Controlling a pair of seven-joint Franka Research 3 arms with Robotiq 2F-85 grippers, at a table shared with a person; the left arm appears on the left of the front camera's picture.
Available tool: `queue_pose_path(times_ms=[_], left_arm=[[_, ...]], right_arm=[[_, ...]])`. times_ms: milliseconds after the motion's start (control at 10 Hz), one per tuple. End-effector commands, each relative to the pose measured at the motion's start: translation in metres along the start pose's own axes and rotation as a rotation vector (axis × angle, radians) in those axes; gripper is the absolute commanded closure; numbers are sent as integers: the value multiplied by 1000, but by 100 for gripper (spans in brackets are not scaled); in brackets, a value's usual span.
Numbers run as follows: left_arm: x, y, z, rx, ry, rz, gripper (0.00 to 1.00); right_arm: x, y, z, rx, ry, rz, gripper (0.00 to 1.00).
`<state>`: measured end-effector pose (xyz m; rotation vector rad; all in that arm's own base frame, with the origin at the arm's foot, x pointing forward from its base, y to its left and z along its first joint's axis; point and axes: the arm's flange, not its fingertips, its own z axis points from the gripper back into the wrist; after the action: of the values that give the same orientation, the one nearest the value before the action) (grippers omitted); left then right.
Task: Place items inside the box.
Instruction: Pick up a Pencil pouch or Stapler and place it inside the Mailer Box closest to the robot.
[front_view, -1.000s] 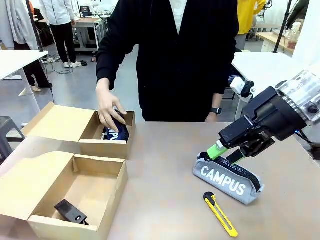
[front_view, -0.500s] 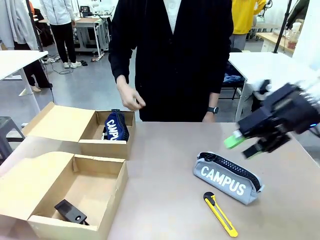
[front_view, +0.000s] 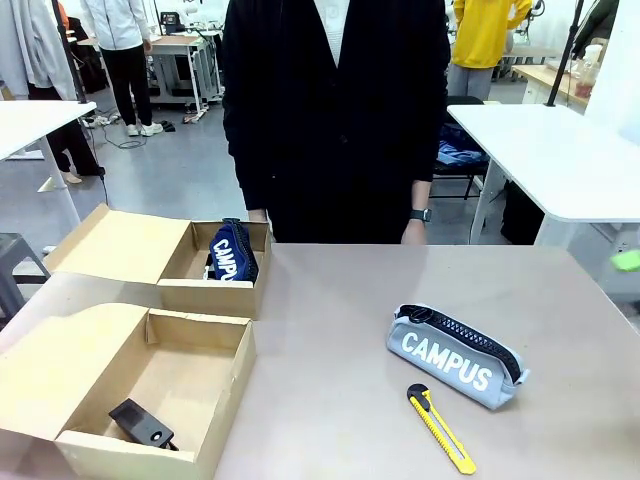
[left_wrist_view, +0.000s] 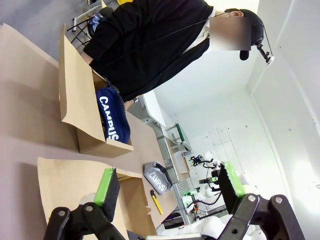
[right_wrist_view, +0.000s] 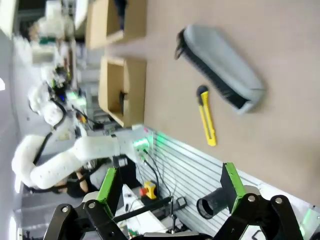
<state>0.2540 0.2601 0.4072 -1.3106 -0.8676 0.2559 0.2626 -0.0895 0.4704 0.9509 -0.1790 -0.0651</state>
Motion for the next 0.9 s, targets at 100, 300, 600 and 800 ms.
queue_pose_path(times_ms=[100, 300, 600, 800], left_arm=[[0, -1, -2, -18, -16, -18, 0], [0, -1, -2, -18, -16, -18, 0], [0, -1, -2, -18, -16, -18, 0], [0, -1, -2, -18, -16, -18, 0]], right_arm=[[-52, -93, -13, 50, 4, -13, 0], [-21, -66, 31, 45, -49, -37, 0], [-21, -66, 31, 45, -49, -37, 0], [-21, -66, 31, 45, -49, -37, 0]])
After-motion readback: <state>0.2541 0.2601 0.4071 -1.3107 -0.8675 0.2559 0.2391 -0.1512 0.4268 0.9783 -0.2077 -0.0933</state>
